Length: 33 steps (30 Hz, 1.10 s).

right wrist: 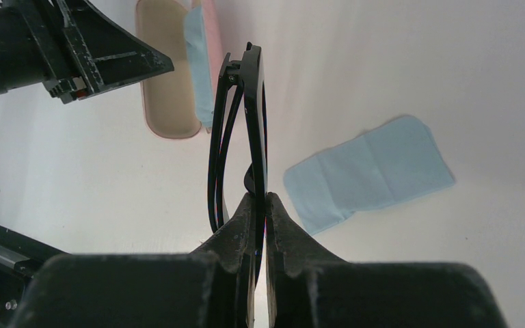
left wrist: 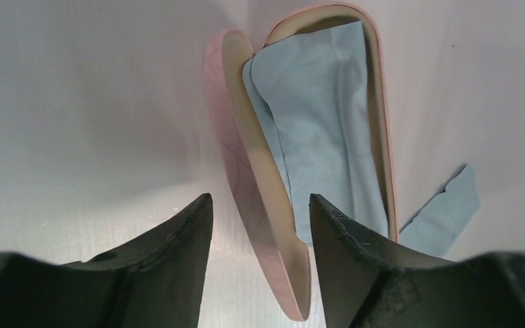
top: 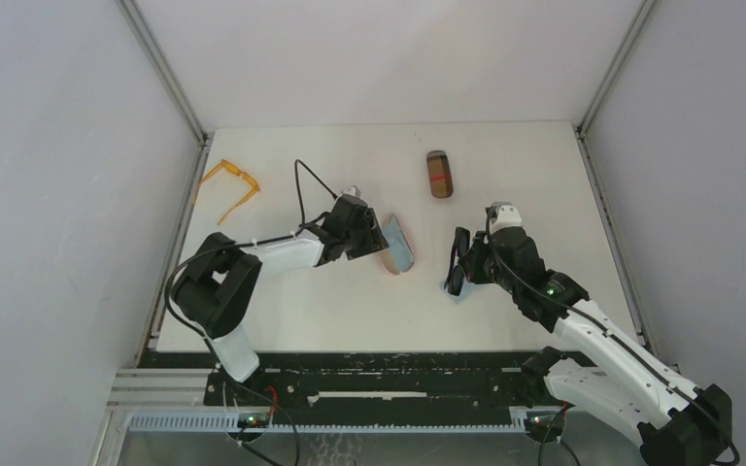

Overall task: Organize the sunglasses
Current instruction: Adjust the sunglasses case at the center of the board.

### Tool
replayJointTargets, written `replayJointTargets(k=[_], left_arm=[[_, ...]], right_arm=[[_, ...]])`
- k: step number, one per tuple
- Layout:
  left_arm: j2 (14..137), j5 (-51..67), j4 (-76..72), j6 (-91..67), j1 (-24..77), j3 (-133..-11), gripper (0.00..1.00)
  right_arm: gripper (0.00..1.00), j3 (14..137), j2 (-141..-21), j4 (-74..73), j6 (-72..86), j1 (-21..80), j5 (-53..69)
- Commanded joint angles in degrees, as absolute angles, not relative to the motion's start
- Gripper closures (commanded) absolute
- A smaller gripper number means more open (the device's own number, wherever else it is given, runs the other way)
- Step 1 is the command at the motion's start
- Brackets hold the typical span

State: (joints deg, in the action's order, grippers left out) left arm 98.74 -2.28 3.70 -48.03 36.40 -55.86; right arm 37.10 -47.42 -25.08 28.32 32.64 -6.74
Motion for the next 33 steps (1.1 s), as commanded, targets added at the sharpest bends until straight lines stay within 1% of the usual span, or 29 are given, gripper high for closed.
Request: replayJointTargets(k=[1,7,15,20,33], left_arm=[[100.4,-0.7,0.4,-48.9,36.6,-58.7,0.44],[100.8,-0.8,0.9,-48.0,36.6,-59.2,0.59],[98.9,-1.9,3.4,-45.9,36.6,-59.5,0.72],[97.4,-2.8,5.4,-44.4,36.6,-59.8,0.75],[90.7,-5.7,14.3,-38.8,36.8,-59.4,0.79]], right_arm=[[1.0,36.9,-46.7,-22.9,28.5,32.2,-7.0],[1.0,36.8,-46.8,-22.9,28.6,32.2,-7.0],[1.0,36.2,-46.7,-22.2,29.0,32.2,-6.8],[1.0,36.2,-46.7,-22.0,29.1,32.2,-6.8],[1.0,35.5,-47.0,-20.6,29.4,32.2,-5.7]])
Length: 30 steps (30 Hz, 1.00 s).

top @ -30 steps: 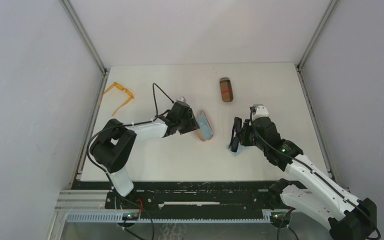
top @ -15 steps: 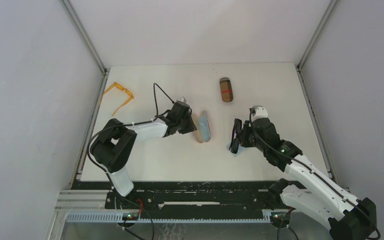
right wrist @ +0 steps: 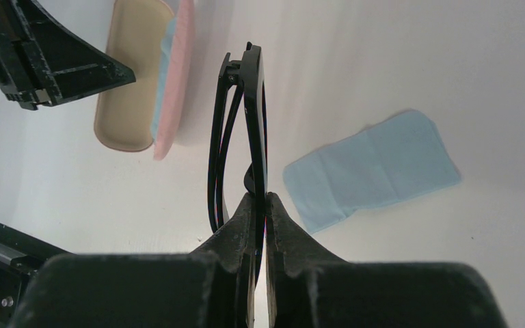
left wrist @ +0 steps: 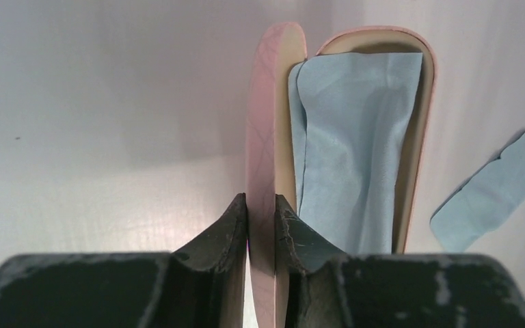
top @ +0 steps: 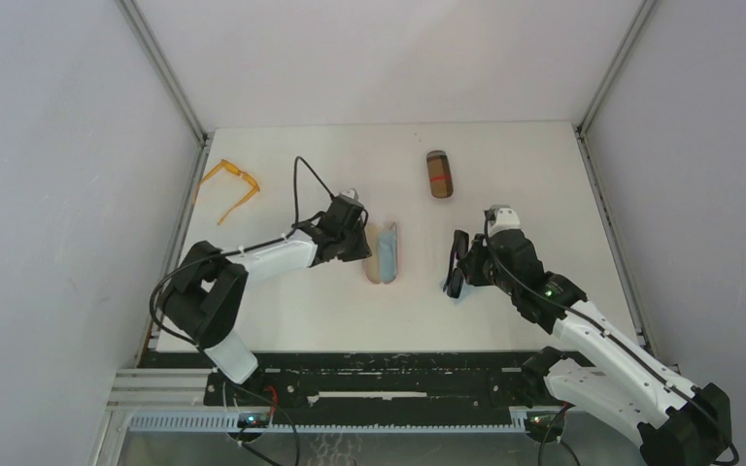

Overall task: Organize the sunglasses
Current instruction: Adjust the sunglasses case at the center of the board.

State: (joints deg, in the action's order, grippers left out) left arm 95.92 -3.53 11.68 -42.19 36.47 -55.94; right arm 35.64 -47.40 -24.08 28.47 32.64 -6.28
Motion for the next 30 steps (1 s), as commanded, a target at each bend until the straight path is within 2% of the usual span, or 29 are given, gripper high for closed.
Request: replayJointTargets(k=[1,14,26,30], left_arm=[[90.1,-6.2,15.3,-38.0,36.9,-59.4,0.79],[85.8,-15.0,28.5,-30.4,40.2,-59.1,0.8],[86.2,-12.6,27.2,-31.1,42.4,-57.1,0.68],[85.9,-11.4,26.3,-31.6,42.7,-56.7,0.6]], right_arm=[[1.0,35.4,-47.1,-20.5,29.5,32.2,-5.5],[1.0,35.1,-48.5,-18.6,29.9,32.3,-2.9],[1.0,34.9,-48.9,-18.6,30.1,32.5,-2.0],[1.0,34.7,-48.9,-18.3,30.5,32.5,-1.5]])
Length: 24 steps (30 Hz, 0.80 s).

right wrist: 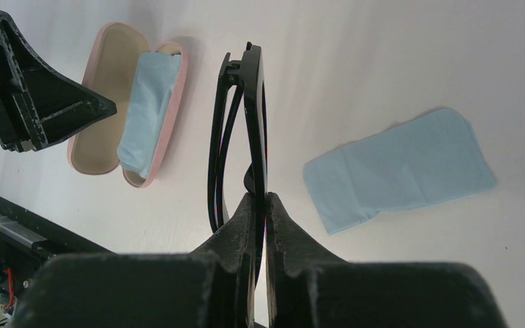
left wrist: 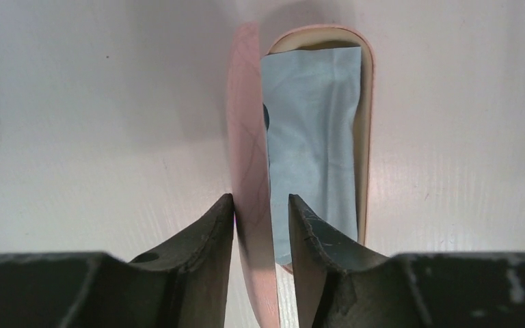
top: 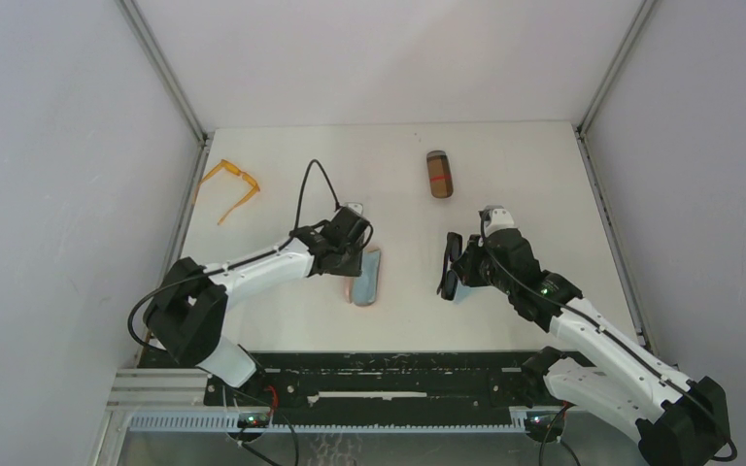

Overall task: Organize the sunglasses
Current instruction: Adjust the sunglasses case at the center of the board.

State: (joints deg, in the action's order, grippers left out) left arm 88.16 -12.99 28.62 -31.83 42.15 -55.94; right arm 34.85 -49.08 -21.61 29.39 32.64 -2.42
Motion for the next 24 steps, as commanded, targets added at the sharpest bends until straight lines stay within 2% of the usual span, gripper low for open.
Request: replayJointTargets(k=[1,7,13,16,24], left_arm=[[85.8,-11.1,26.1,-31.6,42.7,-56.6,0.59],[84.0,-9.9,25.1,-32.2,42.8,-56.4,0.53],[83.3,-8.1,23.7,-32.6,42.8,-56.3,0.61],[83.0,-7.2,23.0,-32.8,42.8,-55.8,0.64],[82.4,-6.5,22.2,-33.0,42.9,-54.6,0.65]], right_arm=[[1.0,34.7,-48.9,-18.0,30.6,32.5,-1.1],[1.0,34.1,-52.1,-11.6,32.7,32.5,8.2],[1.0,34.2,-60.0,0.1,39.0,33.0,17.1],[1.0,35.9,-64.8,3.2,40.9,34.6,17.5],[1.0,40.0,-78.0,9.5,48.0,38.1,14.2]])
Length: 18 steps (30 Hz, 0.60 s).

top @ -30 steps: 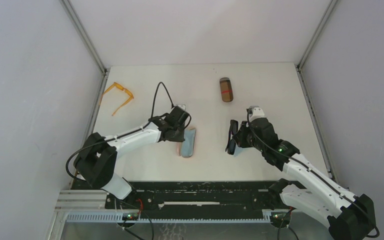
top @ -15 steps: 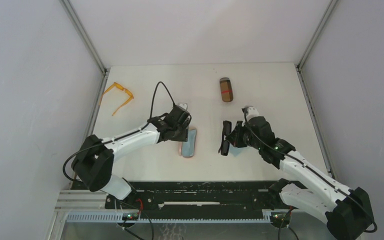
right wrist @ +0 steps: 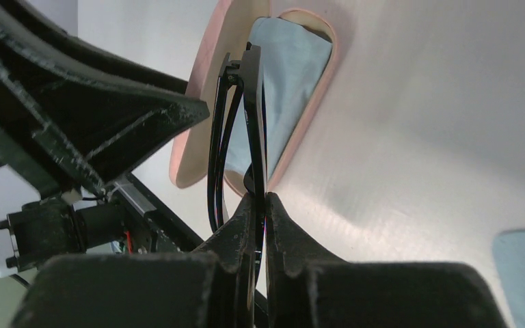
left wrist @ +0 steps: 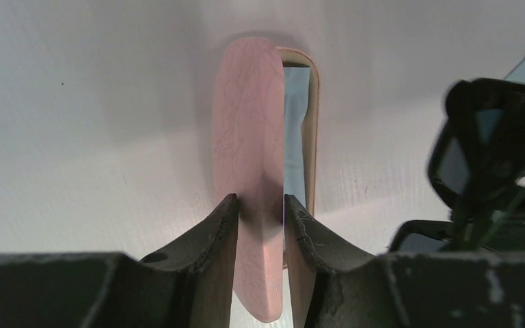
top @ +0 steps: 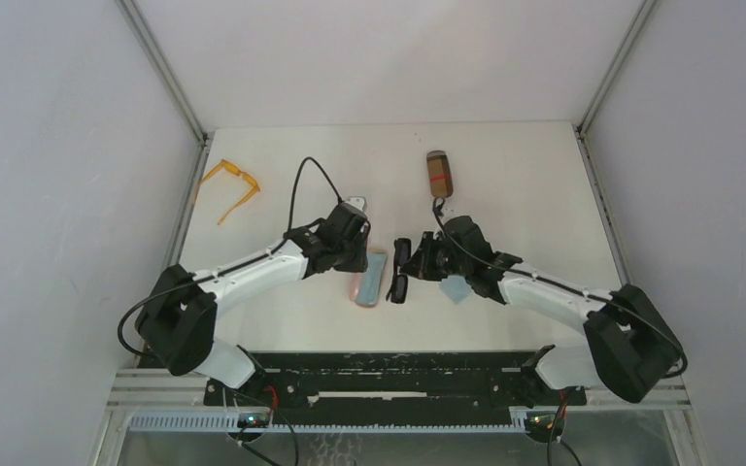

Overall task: Organize the sunglasses
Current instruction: Place the sunglasses in the sunglasses case.

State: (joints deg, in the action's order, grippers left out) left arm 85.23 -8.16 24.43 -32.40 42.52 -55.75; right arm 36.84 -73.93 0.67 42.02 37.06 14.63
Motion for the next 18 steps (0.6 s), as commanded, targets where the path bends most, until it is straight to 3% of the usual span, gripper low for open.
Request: replayJointTargets(k=[1,18], left_arm=[[82.4,-6.6,22.2,-33.0,42.9,-54.6,0.65],[80.6,-7.1,21.6,-32.3,42.9,-51.7,0.65]], right_arm=[[1.0,40.3,-79.7,10.8,49.1,38.2,14.8],[1.0,47.8,-94.7,15.5,53.7,40.7,17.1]])
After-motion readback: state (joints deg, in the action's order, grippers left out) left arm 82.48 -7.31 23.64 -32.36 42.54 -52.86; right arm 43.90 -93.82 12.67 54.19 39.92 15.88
